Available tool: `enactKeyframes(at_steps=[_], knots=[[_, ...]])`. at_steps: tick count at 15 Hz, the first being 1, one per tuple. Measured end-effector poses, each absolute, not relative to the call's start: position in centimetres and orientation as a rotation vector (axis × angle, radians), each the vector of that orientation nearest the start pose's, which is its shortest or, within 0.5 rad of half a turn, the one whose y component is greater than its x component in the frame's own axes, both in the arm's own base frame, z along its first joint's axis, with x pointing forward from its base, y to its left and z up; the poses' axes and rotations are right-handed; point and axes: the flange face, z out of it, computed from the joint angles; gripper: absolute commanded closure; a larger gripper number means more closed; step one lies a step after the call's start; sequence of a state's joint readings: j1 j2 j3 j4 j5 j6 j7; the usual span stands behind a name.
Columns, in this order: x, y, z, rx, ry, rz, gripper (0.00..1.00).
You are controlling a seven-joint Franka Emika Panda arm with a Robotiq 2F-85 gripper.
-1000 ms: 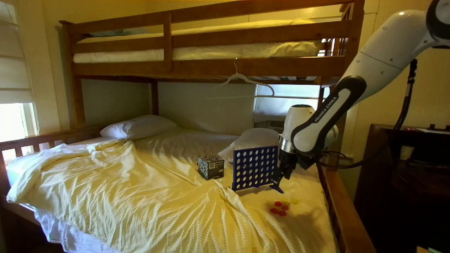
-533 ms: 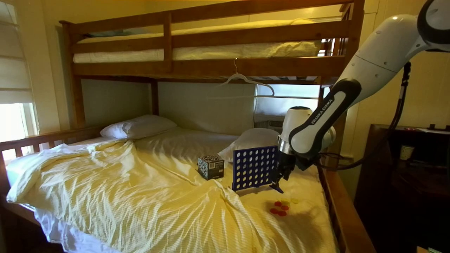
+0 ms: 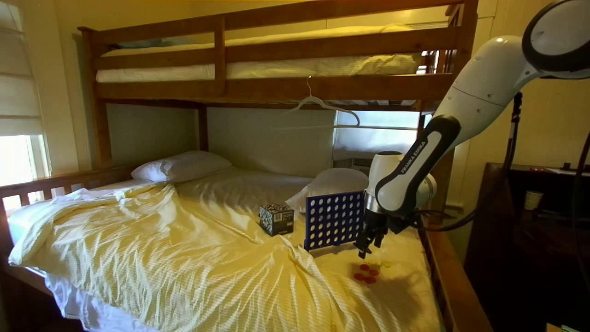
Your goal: Pick up the orange chip into the connect four game
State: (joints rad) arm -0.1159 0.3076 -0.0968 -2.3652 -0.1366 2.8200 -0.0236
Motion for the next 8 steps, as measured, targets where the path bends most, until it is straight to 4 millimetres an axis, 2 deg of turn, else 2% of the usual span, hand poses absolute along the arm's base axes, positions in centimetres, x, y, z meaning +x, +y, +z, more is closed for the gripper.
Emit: enactKeyframes(at_steps=[5, 8], knots=[[52.7, -11.1, 18.5, -3.237, 0.071, -0.207, 0.00], [53.8, -11.3, 17.1, -3.241, 0.049, -0.204, 0.04]])
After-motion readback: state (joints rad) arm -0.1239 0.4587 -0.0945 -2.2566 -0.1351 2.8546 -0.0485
